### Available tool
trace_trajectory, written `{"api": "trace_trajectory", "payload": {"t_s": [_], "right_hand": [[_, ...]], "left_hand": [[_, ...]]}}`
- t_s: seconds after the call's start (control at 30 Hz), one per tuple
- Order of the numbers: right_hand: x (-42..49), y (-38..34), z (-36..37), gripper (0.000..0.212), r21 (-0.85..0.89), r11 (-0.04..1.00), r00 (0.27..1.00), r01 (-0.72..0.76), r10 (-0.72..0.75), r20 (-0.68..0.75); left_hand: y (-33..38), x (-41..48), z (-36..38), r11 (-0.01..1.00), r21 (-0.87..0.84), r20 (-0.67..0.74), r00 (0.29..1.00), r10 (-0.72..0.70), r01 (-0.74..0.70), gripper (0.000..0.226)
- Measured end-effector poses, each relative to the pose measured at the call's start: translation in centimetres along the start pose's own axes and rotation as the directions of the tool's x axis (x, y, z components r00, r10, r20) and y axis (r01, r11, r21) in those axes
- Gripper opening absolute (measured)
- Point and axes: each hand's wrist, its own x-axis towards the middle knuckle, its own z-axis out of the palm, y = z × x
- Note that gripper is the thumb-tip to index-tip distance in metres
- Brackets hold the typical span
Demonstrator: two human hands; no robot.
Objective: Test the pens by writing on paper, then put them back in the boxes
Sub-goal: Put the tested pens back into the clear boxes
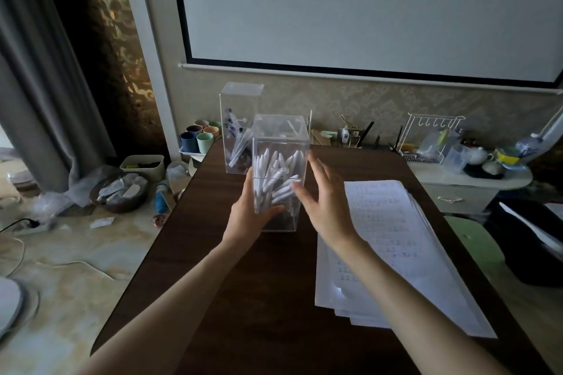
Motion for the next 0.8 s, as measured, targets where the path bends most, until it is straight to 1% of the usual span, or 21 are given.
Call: {"api": "trace_trajectory", "payload": {"t_s": [0.03,0.07,0.1,0.17,0.2,0.23,0.27,0.33,0.37,0.4,0.47,0.53,0.63,0.7,0.73,0.8], "right_hand": [[-0.2,-0.1,0.1,0.081,0.072,0.992,0.991,-0.106,0.099,0.092],[-0.3,0.0,0.5,0.091,0.132,0.968,0.963,-0.212,0.184,0.197],[-0.4,0.1,0.9,0.099,0.176,0.94,0.933,-0.291,0.237,0.272],[-0.3,0.5,2.1,0.111,0.264,0.895,0.909,-0.36,0.273,0.314],[-0.2,0.6,2.6,0.115,0.314,0.871,0.906,-0.378,0.28,0.316],[0.0,0.8,3.1,0.115,0.359,0.846,0.903,-0.394,0.283,0.324],[0.1,1.0,3.5,0.112,0.396,0.831,0.905,-0.391,0.268,0.33],[0.3,1.4,4.1,0.099,0.428,0.834,0.925,-0.348,0.23,0.304],[0.6,1.6,4.3,0.092,0.436,0.836,0.932,-0.334,0.223,0.286],[1.0,1.9,4.4,0.087,0.442,0.834,0.936,-0.329,0.226,0.269],[2.3,2.8,4.6,0.084,0.454,0.828,0.941,-0.329,0.25,0.227],[4.1,3.9,4.9,0.081,0.431,0.834,0.938,-0.343,0.283,0.199],[7.0,5.3,5.8,0.063,0.39,0.846,0.931,-0.364,0.311,0.194],[9.0,6.0,6.7,0.071,0.35,0.85,0.918,-0.394,0.341,0.205],[10.0,6.5,7.2,0.076,0.329,0.848,0.907,-0.415,0.358,0.221],[11.8,7.3,8.1,0.085,0.282,0.849,0.888,-0.446,0.382,0.255]], "left_hand": [[-0.1,0.1,-0.2,1.0,0.014,0.025,1.0,0.008,-0.009,0.097],[-0.2,0.1,-0.6,1.0,0.024,0.071,0.997,0.015,-0.017,0.097],[-0.7,0.3,-1.2,0.999,0.031,0.132,0.991,0.022,-0.027,0.097],[-1.6,0.7,-2.9,0.999,0.035,0.242,0.97,0.019,-0.028,0.09],[-2.2,0.8,-3.8,0.999,0.033,0.251,0.968,0.001,-0.01,0.086],[-2.7,0.9,-4.6,1.0,0.003,0.218,0.976,-0.019,0.019,0.084],[-3.0,1.1,-5.2,0.998,-0.023,0.137,0.989,-0.058,0.062,0.085],[-3.7,2.1,-6.0,0.994,-0.033,-0.061,0.993,-0.104,0.103,0.084],[-3.9,3.0,-6.3,0.994,-0.022,-0.125,0.986,-0.11,0.108,0.085],[-4.0,4.0,-6.5,0.993,-0.021,-0.157,0.98,-0.119,0.117,0.088],[-4.0,6.1,-6.7,0.993,-0.009,-0.171,0.979,-0.116,0.116,0.092],[-3.6,8.5,-6.6,0.993,0.049,-0.17,0.98,-0.098,0.108,0.094],[-2.9,12.2,-6.0,0.994,0.087,-0.142,0.989,-0.05,0.063,0.096],[-3.2,14.5,-5.9,0.998,0.018,-0.1,0.993,-0.057,0.059,0.099],[-3.4,15.3,-5.9,0.996,-0.019,-0.092,0.992,-0.087,0.086,0.096],[-4.0,16.3,-5.7,0.989,-0.047,-0.12,0.982,-0.143,0.138,0.078]]}}
